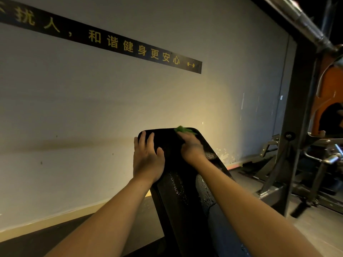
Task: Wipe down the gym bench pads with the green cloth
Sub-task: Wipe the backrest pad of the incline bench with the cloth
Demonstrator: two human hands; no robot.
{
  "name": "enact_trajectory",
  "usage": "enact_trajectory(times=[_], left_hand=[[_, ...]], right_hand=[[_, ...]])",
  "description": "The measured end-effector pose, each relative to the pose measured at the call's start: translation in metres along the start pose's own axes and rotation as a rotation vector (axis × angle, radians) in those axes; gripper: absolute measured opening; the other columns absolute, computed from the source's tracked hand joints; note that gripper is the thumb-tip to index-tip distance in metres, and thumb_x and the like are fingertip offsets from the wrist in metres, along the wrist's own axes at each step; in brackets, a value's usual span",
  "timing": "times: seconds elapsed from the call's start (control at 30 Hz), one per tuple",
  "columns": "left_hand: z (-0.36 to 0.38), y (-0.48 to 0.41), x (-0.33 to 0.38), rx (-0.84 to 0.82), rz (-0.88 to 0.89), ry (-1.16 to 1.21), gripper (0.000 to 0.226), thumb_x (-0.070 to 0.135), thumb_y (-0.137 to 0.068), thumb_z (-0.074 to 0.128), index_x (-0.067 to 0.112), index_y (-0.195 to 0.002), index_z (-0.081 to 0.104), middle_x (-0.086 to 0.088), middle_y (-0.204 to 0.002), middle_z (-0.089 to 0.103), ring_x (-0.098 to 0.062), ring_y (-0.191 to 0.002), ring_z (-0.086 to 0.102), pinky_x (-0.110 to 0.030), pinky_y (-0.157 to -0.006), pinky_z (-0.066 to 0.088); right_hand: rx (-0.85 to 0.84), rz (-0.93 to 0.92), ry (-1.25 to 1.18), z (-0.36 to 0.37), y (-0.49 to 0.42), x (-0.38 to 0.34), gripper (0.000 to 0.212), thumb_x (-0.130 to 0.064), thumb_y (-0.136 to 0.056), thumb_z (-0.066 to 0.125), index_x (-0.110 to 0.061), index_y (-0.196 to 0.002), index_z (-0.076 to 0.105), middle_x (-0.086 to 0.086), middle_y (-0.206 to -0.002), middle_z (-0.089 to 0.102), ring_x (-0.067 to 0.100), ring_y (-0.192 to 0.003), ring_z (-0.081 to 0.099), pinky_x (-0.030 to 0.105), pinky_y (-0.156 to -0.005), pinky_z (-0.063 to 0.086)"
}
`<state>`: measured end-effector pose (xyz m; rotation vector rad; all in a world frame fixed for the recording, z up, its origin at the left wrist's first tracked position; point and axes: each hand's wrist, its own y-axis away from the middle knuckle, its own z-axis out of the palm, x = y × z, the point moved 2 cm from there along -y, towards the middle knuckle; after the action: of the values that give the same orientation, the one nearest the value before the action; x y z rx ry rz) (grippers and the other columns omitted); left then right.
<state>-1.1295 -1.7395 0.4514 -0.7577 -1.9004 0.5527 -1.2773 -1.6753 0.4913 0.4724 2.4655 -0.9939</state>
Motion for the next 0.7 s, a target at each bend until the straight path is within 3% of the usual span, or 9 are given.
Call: enact_trajectory(times=[0.17, 0.23, 0.3, 0.37, 0.47, 0.53, 0.6, 0.7], left_hand=[[0.0, 0.0, 0.0, 0.021, -0.013, 0.031, 0.057, 0.032, -0.105, 0.04, 0.026, -0.158, 0.019, 0.008, -0.168, 0.004, -0.016, -0.154, -0.007, -0.04, -0.126, 0.013], [-0.001, 0.001, 0.0, 0.02, -0.019, 0.044, 0.059, 0.034, -0.104, 0.039, 0.026, -0.159, 0.018, 0.009, -0.168, 0.001, -0.015, -0.154, -0.007, -0.041, -0.125, 0.015], [-0.001, 0.002, 0.001, 0.007, -0.032, 0.055, 0.06, 0.034, -0.104, 0.039, 0.027, -0.159, 0.016, 0.009, -0.168, -0.003, -0.014, -0.154, -0.008, -0.04, -0.125, 0.014], [-0.003, 0.005, 0.003, 0.007, -0.039, 0.064, 0.061, 0.035, -0.104, 0.04, 0.028, -0.159, 0.015, 0.009, -0.168, -0.008, -0.014, -0.154, -0.009, -0.037, -0.124, 0.011], [-0.004, 0.006, 0.005, 0.009, -0.041, 0.082, 0.062, 0.035, -0.104, 0.041, 0.028, -0.159, 0.014, 0.007, -0.167, -0.012, -0.016, -0.154, -0.008, -0.037, -0.123, 0.012], [-0.004, 0.006, 0.004, 0.001, -0.052, 0.09, 0.062, 0.034, -0.104, 0.04, 0.028, -0.16, 0.013, 0.007, -0.167, -0.013, -0.016, -0.154, -0.009, -0.038, -0.124, 0.012], [-0.003, 0.005, 0.003, -0.002, -0.056, 0.095, 0.062, 0.034, -0.104, 0.04, 0.028, -0.159, 0.013, 0.008, -0.167, -0.013, -0.015, -0.154, -0.009, -0.04, -0.125, 0.014], [-0.003, 0.005, 0.002, -0.011, -0.065, 0.105, 0.061, 0.031, -0.105, 0.041, 0.028, -0.16, 0.014, 0.008, -0.167, -0.013, -0.015, -0.154, -0.01, -0.04, -0.126, 0.012]], right_hand=[[-0.192, -0.334, -0.047, 0.003, 0.017, -0.026, 0.064, 0.009, -0.092, 0.04, -0.026, -0.146, 0.048, -0.008, -0.157, 0.034, 0.006, -0.143, 0.028, 0.018, -0.114, 0.022], [-0.174, -0.291, -0.005, -0.01, 0.016, -0.005, 0.061, 0.007, -0.094, 0.043, -0.026, -0.144, 0.05, -0.015, -0.152, 0.036, -0.001, -0.134, 0.029, 0.007, -0.105, 0.021], [-0.068, -0.197, -0.017, -0.023, 0.012, 0.022, 0.051, 0.001, -0.095, 0.048, -0.024, -0.138, 0.058, -0.012, -0.151, 0.041, 0.003, -0.134, 0.037, 0.002, -0.1, 0.023], [0.04, -0.059, -0.033, -0.03, 0.011, 0.045, 0.047, -0.003, -0.096, 0.049, -0.025, -0.136, 0.06, -0.008, -0.149, 0.045, 0.015, -0.133, 0.047, 0.009, -0.099, 0.029], [0.056, 0.143, -0.046, -0.028, 0.011, 0.055, 0.057, 0.0, -0.094, 0.045, -0.029, -0.141, 0.055, 0.002, -0.15, 0.046, 0.025, -0.125, 0.054, 0.022, -0.094, 0.04], [0.052, 0.146, -0.052, -0.019, 0.016, 0.038, 0.064, 0.004, -0.091, 0.045, -0.032, -0.144, 0.051, -0.002, -0.153, 0.043, 0.022, -0.127, 0.053, 0.017, -0.088, 0.042], [0.015, 0.012, -0.048, -0.007, 0.021, 0.011, 0.064, 0.004, -0.09, 0.047, -0.031, -0.143, 0.052, -0.005, -0.154, 0.043, 0.017, -0.135, 0.046, 0.017, -0.098, 0.04], [-0.114, -0.235, -0.088, 0.01, 0.029, -0.027, 0.065, 0.008, -0.087, 0.044, -0.024, -0.143, 0.053, -0.001, -0.155, 0.042, 0.014, -0.143, 0.035, 0.02, -0.116, 0.025]])
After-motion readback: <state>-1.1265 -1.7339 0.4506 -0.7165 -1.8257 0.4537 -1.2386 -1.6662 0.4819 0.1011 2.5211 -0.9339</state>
